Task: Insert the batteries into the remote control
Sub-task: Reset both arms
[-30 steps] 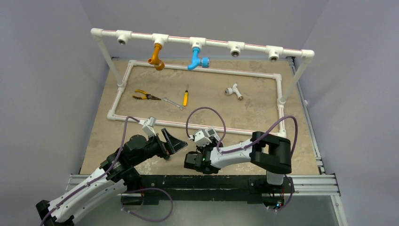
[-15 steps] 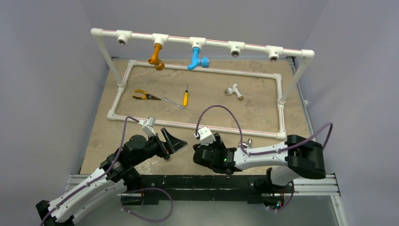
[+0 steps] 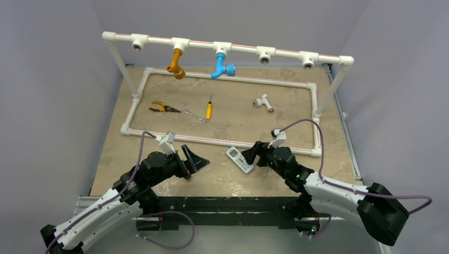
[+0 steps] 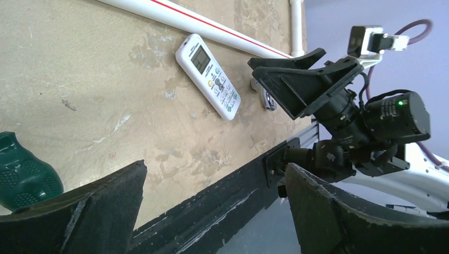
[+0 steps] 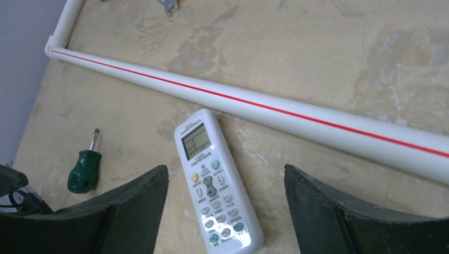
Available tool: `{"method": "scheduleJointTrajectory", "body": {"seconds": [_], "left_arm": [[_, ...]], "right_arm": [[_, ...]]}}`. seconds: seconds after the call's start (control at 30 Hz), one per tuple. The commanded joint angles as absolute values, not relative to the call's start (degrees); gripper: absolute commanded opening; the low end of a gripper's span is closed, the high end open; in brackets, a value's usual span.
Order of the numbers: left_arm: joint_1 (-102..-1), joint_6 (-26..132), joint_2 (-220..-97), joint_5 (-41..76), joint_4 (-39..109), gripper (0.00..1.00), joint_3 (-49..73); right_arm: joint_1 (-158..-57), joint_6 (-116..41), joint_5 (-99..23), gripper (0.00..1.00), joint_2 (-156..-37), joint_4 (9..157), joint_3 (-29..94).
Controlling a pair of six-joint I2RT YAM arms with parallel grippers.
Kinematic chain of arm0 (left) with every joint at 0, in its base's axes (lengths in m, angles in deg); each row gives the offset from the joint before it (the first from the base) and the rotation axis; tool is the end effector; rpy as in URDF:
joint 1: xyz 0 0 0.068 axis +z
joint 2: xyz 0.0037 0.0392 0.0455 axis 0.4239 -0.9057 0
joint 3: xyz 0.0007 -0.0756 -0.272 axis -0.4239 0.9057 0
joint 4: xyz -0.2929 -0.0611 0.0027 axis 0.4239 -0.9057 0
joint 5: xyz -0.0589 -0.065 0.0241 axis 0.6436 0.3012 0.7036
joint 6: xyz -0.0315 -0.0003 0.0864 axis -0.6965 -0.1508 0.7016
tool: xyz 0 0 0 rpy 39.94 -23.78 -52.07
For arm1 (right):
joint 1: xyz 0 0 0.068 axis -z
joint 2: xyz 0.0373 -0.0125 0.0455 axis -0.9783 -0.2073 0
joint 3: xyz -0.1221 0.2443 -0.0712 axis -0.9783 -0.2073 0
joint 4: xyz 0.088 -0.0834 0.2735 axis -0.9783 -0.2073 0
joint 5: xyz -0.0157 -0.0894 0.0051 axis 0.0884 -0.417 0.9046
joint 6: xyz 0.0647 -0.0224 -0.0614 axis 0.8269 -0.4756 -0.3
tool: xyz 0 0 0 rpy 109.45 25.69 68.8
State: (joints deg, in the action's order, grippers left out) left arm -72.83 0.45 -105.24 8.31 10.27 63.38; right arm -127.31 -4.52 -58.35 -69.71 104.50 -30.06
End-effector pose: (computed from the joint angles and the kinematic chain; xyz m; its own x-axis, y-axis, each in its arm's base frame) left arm 0.1323 -0.1437 0.2074 -0.7757 -0.4848 -0.4040 0.0757 0.5641 -0.8222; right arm 0.1830 0.1839 0.1379 -0.5603 0.3077 -0.7690 -0.3132 0.7809 0.5406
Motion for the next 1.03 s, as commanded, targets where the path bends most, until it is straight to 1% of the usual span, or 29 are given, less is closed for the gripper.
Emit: {"method": "scheduleJointTrajectory", "body": {"seconds": [0.0, 0.2, 0.4, 0.5, 0.73, 0.77, 0.83, 1.0], "left_arm": [[-73.00, 2.65, -105.82, 6.95, 9.68, 1.00, 60.97], [-72.98, 4.44, -105.83, 5.39, 7.86, 1.00, 60.17], [-73.02, 5.91, -106.53, 2.22, 3.20, 1.00, 58.16], [-72.99, 6.06, -106.26, 0.98, 2.27, 1.00, 58.12], [-72.98, 6.97, -103.99, -0.65, 1.57, 1.00, 58.09], [-72.99, 7.24, -103.67, -0.83, 1.55, 1.00, 58.04], [-73.02, 8.39, -103.40, -0.84, 1.17, 1.00, 57.55], [-73.00, 10.61, -102.98, -2.60, -1.11, 1.00, 55.33]], "right_arm": [[-122.08, 0.96, -45.56, 0.80, -65.66, 112.38, -35.17], [-122.05, -2.33, -47.67, 0.82, -53.95, 102.36, -35.59], [-122.02, -2.44, -55.98, 0.83, -41.75, 91.24, -36.47], [-122.02, -3.02, -57.01, 0.83, -37.68, 89.09, -36.68], [-122.07, -4.57, -58.70, 0.83, -37.03, 85.77, -34.86], [-122.07, -4.97, -58.83, 0.88, -37.16, 85.86, -34.74], [-122.07, -6.10, -58.93, 0.93, -37.10, 86.57, -34.70], [-122.06, -12.78, -58.52, 0.97, -37.28, 86.73, -33.53]]}}
